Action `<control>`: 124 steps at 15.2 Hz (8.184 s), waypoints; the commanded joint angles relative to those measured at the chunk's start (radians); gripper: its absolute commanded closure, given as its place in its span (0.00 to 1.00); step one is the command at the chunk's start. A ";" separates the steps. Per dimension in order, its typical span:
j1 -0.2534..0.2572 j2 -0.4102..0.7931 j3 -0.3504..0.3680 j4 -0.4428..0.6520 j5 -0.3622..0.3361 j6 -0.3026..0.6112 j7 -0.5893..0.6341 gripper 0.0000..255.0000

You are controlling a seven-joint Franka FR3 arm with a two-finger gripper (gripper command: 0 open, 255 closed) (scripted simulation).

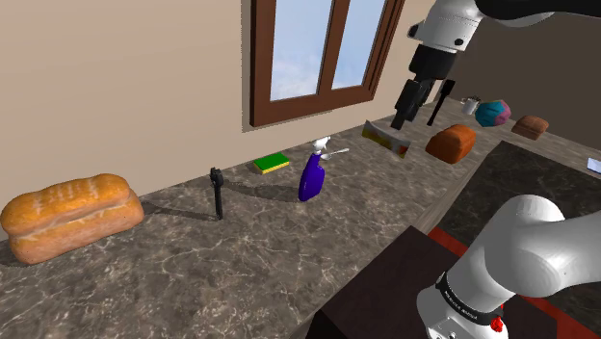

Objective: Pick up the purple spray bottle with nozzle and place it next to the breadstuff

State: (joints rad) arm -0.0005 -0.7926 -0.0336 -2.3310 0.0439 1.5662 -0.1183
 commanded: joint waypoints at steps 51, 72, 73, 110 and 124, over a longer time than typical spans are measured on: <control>0.646 0.996 -0.867 0.120 0.781 0.471 -2.136 1.00; 0.693 0.764 -0.899 0.188 0.537 0.384 -1.889 1.00; 0.693 0.754 -0.898 0.194 0.527 0.378 -1.877 1.00; 0.694 0.642 -0.865 0.588 0.401 0.002 -1.593 1.00; 0.799 0.675 -0.713 0.546 0.448 0.182 -1.405 1.00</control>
State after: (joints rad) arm 0.7887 -0.1258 -0.7583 -1.7853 0.4849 1.7313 -1.5393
